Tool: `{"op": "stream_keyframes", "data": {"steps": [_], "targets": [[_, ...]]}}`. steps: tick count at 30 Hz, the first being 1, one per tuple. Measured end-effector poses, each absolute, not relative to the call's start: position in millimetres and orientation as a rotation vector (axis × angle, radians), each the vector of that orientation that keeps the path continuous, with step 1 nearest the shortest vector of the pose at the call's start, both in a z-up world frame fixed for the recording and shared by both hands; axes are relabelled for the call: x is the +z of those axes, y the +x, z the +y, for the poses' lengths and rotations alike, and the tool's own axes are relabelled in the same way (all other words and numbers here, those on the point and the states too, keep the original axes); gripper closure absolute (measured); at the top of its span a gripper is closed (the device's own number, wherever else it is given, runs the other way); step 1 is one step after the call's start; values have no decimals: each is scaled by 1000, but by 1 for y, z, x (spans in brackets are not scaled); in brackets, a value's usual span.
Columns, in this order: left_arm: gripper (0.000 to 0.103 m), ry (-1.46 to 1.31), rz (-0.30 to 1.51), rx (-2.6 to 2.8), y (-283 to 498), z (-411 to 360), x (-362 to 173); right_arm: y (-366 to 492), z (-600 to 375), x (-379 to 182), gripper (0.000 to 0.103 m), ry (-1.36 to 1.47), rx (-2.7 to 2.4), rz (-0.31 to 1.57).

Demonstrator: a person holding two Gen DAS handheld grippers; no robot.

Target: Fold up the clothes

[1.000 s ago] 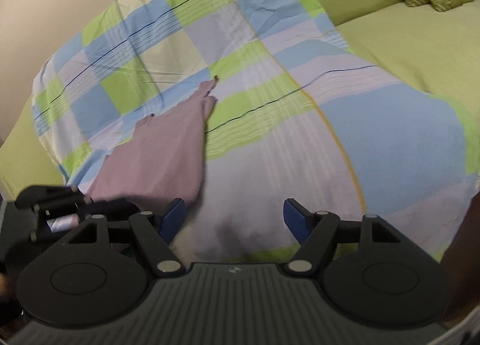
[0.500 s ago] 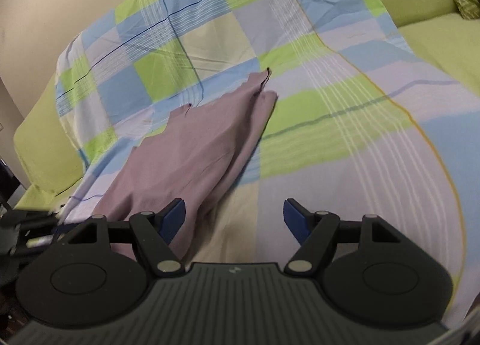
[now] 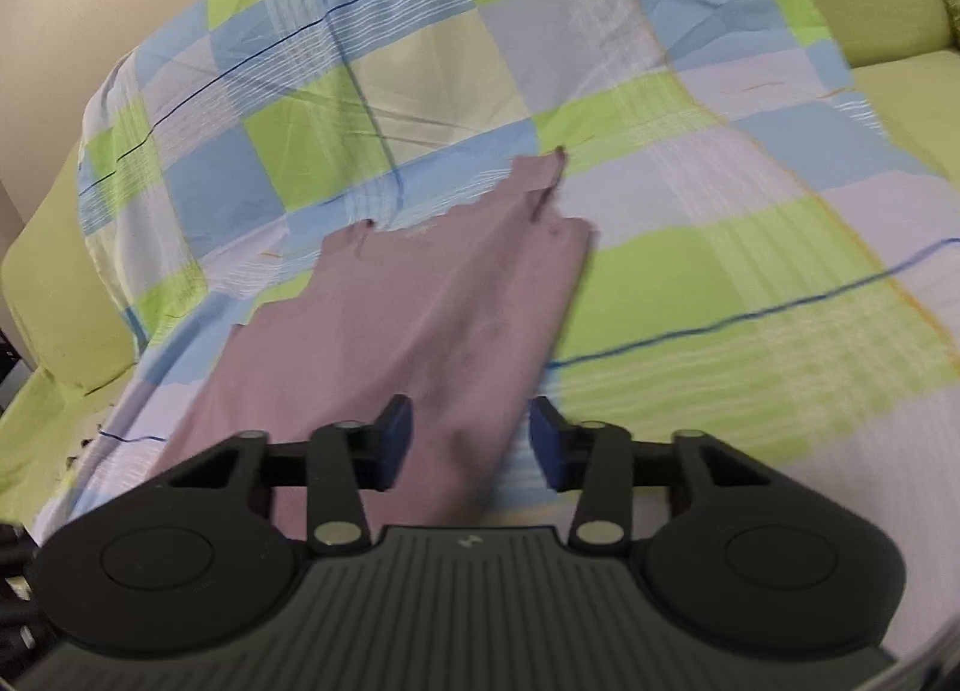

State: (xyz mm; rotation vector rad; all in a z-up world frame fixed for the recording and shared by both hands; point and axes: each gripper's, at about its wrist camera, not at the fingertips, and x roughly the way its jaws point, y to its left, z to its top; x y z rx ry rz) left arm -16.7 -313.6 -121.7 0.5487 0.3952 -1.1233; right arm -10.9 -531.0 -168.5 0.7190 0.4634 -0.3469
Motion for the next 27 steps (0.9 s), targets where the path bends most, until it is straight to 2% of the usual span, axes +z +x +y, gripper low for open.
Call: {"op": "stream_keyframes", "data": {"steps": [9, 15, 18, 19, 22, 27], "targets": [[103, 659, 312, -1131, -23, -316, -130, -18, -513, -184, 65, 1066, -246, 477], [90, 937, 148, -1115, -37, -323, -155, -20, -497, -189, 65, 1095, -239, 510], [66, 1037, 43, -1105, -44, -324, -164, -20, -493, -192, 64, 1090, -243, 527], [63, 1057, 15, -1104, -45, -325, -166, -21, -492, -192, 64, 1091, -243, 527], [57, 1128, -77, -1123, -50, -331, -172, -25, -492, -190, 64, 1092, -252, 515], [53, 1303, -243, -1109, -53, -337, -187, -35, -494, -187, 60, 1100, -272, 492]]}}
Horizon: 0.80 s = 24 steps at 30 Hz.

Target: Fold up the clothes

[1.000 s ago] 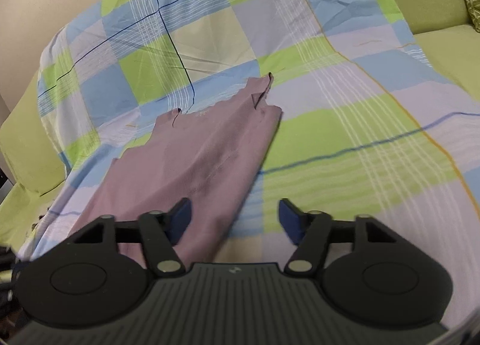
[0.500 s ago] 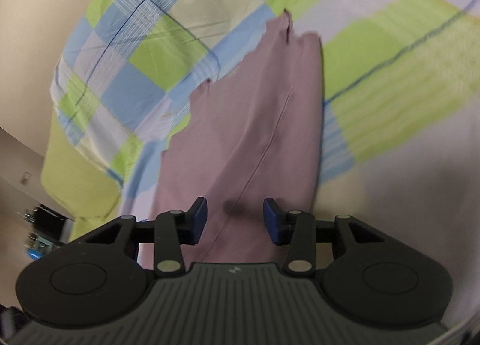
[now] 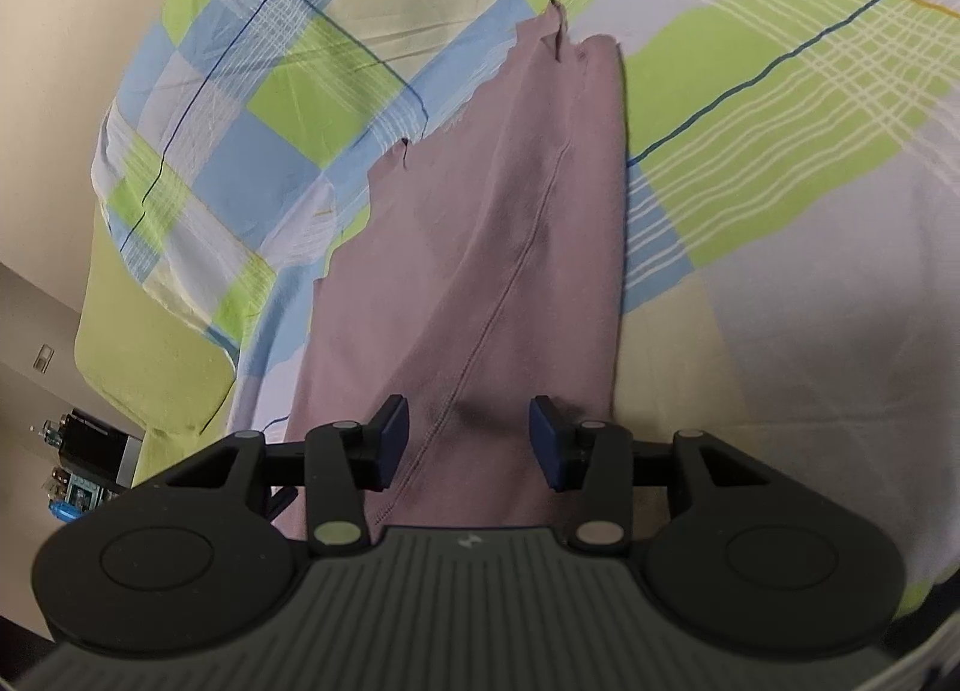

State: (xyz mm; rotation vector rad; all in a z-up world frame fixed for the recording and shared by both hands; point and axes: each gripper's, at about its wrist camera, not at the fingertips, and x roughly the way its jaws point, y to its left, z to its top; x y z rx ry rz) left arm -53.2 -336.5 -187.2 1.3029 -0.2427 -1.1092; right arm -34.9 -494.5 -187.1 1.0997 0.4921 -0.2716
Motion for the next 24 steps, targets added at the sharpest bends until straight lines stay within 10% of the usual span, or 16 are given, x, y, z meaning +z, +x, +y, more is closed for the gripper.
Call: {"op": "stream_keyframes", "data": {"steps": [24], "targets": [[55, 1421, -296, -1181, -51, -333, -201, -66, -488, -177, 49, 999, -217, 480]]}}
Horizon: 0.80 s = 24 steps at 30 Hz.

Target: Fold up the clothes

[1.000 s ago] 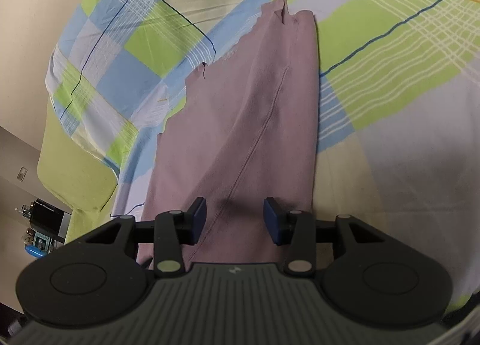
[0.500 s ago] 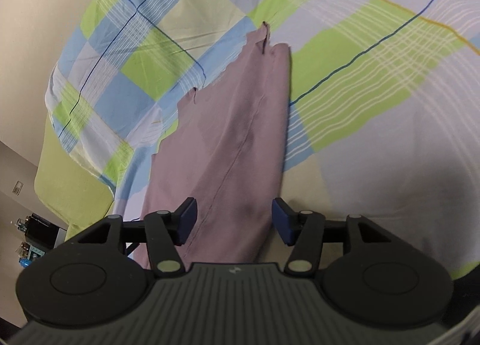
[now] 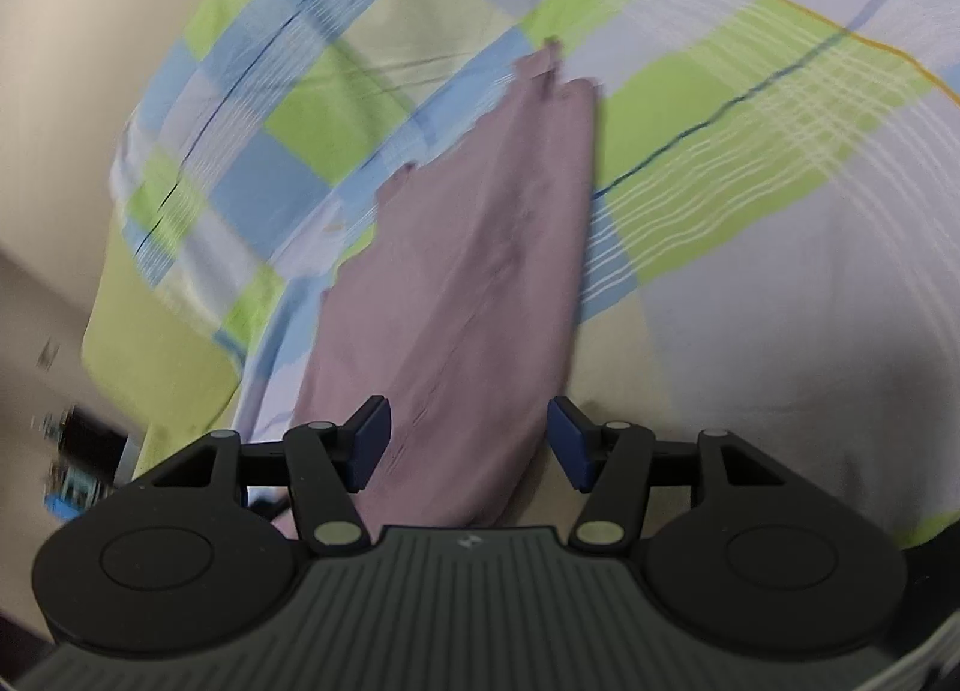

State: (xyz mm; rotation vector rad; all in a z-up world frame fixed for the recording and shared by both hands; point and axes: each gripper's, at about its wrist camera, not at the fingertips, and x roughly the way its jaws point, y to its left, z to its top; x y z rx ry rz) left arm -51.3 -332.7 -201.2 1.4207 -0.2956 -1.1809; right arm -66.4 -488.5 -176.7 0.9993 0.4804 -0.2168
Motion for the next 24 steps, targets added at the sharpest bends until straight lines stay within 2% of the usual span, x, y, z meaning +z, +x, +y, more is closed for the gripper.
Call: {"op": "stream_keyframes", "data": {"steps": [2, 3, 4, 6, 10, 15, 20, 22, 24], "targets": [[72, 1350, -215, -1205, -47, -337, -194, -68, -481, -172, 49, 932, -186, 502], [85, 1306, -175, -1219, -45, -339, -190, -69, -477, -168, 49, 882, -171, 516], [88, 1235, -123, -1242, -41, -341, -183, -69, -470, -164, 49, 803, -154, 534], [91, 1002, 31, -1317, -28, -345, -161, -70, -459, -156, 49, 680, -132, 561], [91, 801, 113, -1384, -17, -347, -136, -66, -431, -141, 49, 431, -86, 581], [91, 685, 158, -1456, -6, -353, -116, -51, -397, -133, 49, 158, -76, 622], [91, 637, 174, -1515, -8, -361, -107, -41, -390, -141, 51, 119, -181, 590], [91, 636, 167, -1524, -11, -363, -104, -38, -390, -145, 57, 130, -220, 570], [91, 618, 168, -1518, -10, -362, -101, -38, -398, -152, 84, 200, -270, 542]]}}
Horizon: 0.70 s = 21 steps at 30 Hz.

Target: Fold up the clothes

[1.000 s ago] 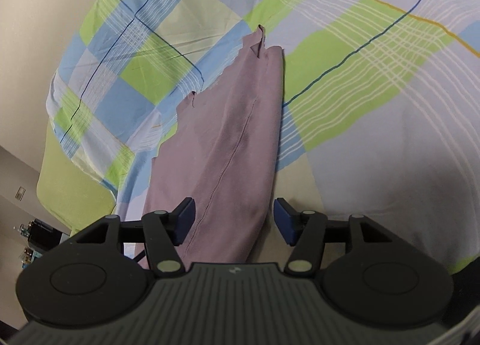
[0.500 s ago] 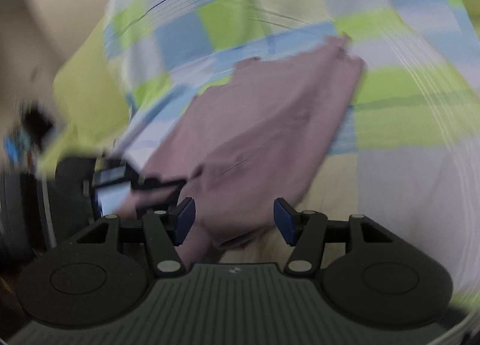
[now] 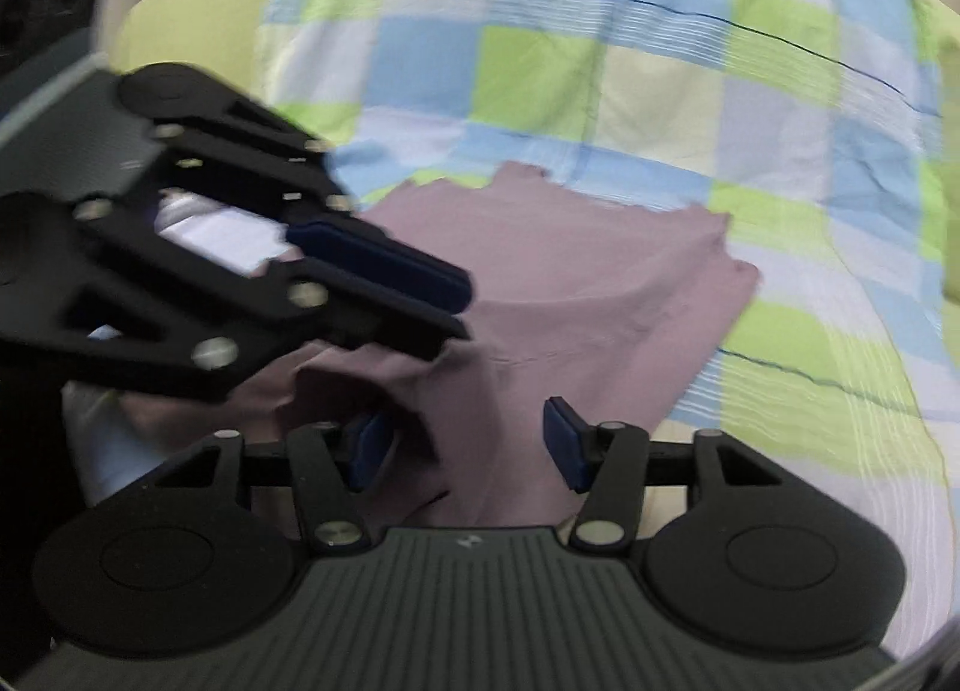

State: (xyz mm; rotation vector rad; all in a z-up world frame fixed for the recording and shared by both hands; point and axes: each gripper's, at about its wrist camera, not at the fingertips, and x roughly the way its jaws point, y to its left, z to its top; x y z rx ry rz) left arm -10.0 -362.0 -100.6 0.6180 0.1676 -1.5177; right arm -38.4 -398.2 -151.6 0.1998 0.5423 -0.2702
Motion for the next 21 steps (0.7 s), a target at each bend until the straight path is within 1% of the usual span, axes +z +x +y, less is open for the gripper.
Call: {"op": "stream_keyframes", "data": {"steps": [2, 4, 7, 8, 11, 15, 21], "targets": [[91, 592, 170, -1504, -7, -359, -96, -46, -406, -152, 98, 260, -301, 499], [91, 564, 180, -1479, -2, -353, -92, -58, -413, -149, 101, 313, -331, 454], [91, 548, 206, -1440, 7, -347, -90, -87, -429, -145, 101, 441, -399, 367], [91, 552, 212, -1434, 8, -347, -91, -91, -431, -144, 101, 460, -410, 357], [91, 581, 222, -1447, 7, -353, -97, -126, -450, -154, 101, 640, -530, 342], [89, 633, 224, -1478, -2, -366, -106, -141, -448, -166, 102, 688, -583, 357], [88, 695, 229, -1512, -13, -385, -118, -161, -451, -175, 102, 793, -671, 287]]}}
